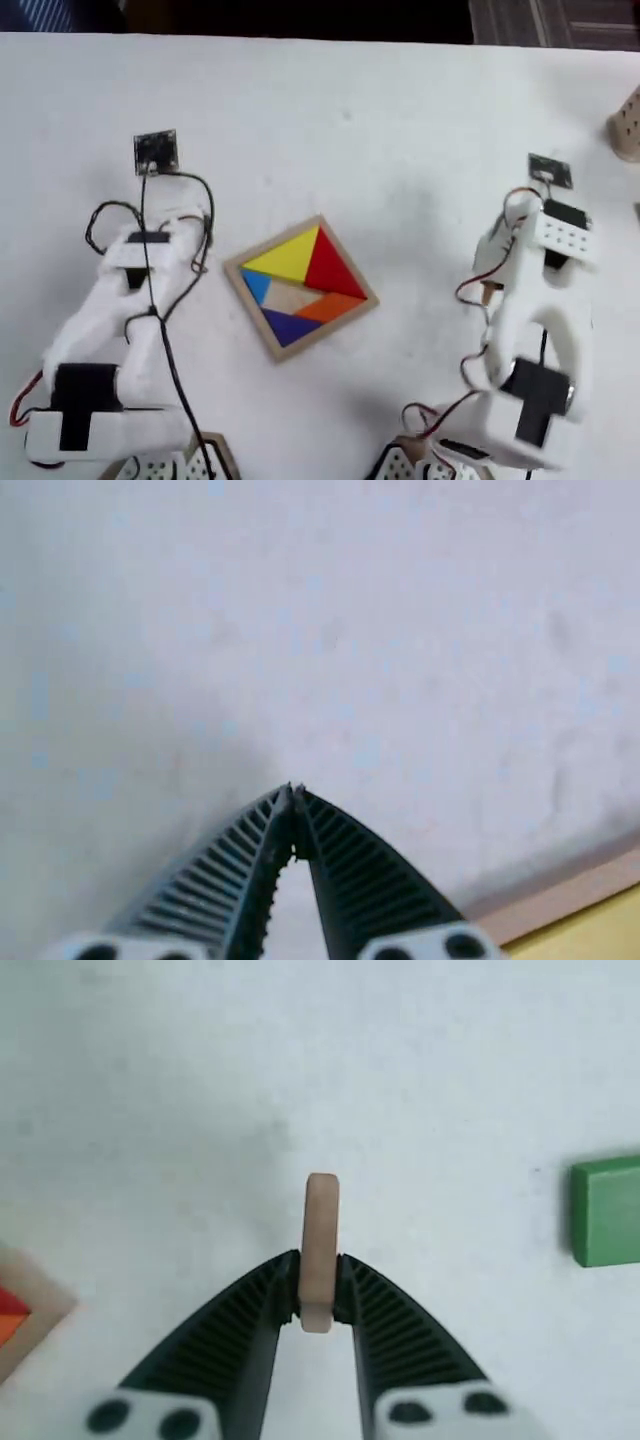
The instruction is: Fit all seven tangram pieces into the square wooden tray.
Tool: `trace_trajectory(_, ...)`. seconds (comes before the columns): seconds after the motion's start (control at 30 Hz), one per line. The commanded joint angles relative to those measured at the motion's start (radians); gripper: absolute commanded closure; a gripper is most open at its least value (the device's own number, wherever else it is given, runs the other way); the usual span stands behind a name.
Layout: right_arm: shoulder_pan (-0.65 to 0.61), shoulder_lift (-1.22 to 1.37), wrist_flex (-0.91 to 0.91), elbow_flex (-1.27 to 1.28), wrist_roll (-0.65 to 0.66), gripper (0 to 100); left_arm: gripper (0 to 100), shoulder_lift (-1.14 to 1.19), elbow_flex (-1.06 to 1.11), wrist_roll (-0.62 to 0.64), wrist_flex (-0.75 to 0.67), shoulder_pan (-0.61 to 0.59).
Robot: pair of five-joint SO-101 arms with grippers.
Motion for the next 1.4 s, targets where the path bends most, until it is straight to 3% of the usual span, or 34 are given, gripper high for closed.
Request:
trace_trajectory(0.0, -0.127, -0.147, 0.088, -0.043, -0.058, 98.1, 98, -0.002, -0.052, -0.012, 0.003, -0.012)
trace_trajectory(0.33, -0.624, -0.183, 0.056, -0.041, -0.264, 98.1, 98, -0.002, -0.054, -0.012, 0.002, -0.028)
trace_trajectory(0.57, -0.763, -0.171, -0.125, 0.006, -0.430, 98.0, 98, -0.002, -0.054, -0.012, 0.002, -0.028)
trace_trajectory(0.87, -0.799, 0.047, -0.323, 0.060, -0.451, 93.8, 98, -0.002, -0.054, -0.012, 0.002, -0.028)
trace_trajectory(1.07, -0.808, 0.097, -0.228, -0.017, -0.450, 75.3, 98, -0.002, -0.054, -0.012, 0.002, -0.025)
trace_trajectory(1.2, -0.806, 0.081, -0.130, -0.072, -0.437, 77.0, 98, -0.002, -0.054, -0.012, 0.002, -0.025)
trace_trajectory(1.37, -0.799, 0.021, 0.022, -0.141, -0.315, 79.7, 98, -0.002, -0.054, -0.012, 0.002, -0.025)
